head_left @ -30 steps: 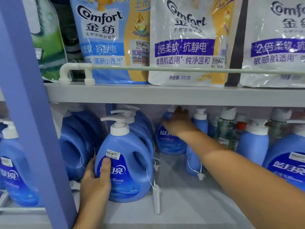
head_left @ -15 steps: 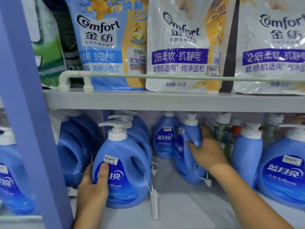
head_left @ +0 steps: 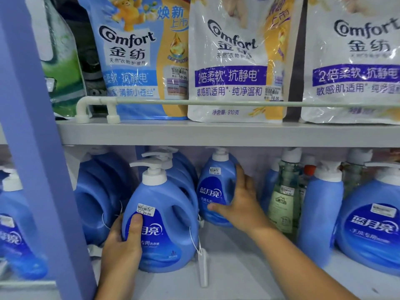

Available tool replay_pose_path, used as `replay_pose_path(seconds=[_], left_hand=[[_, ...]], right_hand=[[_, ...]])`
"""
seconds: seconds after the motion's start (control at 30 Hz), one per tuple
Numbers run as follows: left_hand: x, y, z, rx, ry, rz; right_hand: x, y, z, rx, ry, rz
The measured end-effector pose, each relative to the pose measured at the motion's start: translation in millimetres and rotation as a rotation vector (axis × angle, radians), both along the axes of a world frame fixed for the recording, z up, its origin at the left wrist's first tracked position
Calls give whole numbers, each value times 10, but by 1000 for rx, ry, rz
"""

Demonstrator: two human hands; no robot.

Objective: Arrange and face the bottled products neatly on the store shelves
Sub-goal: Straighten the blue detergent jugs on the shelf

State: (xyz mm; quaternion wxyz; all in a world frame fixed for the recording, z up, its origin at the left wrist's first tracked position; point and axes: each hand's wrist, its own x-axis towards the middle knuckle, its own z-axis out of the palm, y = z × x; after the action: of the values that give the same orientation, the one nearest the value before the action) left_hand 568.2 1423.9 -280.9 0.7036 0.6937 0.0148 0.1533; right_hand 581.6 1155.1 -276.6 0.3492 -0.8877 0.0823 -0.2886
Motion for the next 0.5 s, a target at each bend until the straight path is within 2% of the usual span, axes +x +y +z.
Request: replay_pose_path(seconds=[0.07, 0.2, 0.3, 0.37, 0.43, 0.5], left_hand=[[12, 6, -23, 3, 4, -6], [44, 35, -63, 0, 0, -20], [74, 42, -85, 17, -7, -11], [81, 53, -87, 30, -19, -9], [78, 87, -86, 48, -24, -3], [95, 75, -92, 63, -14, -13]], right_hand=[[91, -37, -57, -135, -34, -85], [121, -220, -17, -197, 15, -148], [47, -177, -11, -132, 59, -106], [-133, -10, 84, -67, 19, -99], [-528, 117, 278, 3, -204, -125], [-1134, 88, 539, -80, -545, -260]])
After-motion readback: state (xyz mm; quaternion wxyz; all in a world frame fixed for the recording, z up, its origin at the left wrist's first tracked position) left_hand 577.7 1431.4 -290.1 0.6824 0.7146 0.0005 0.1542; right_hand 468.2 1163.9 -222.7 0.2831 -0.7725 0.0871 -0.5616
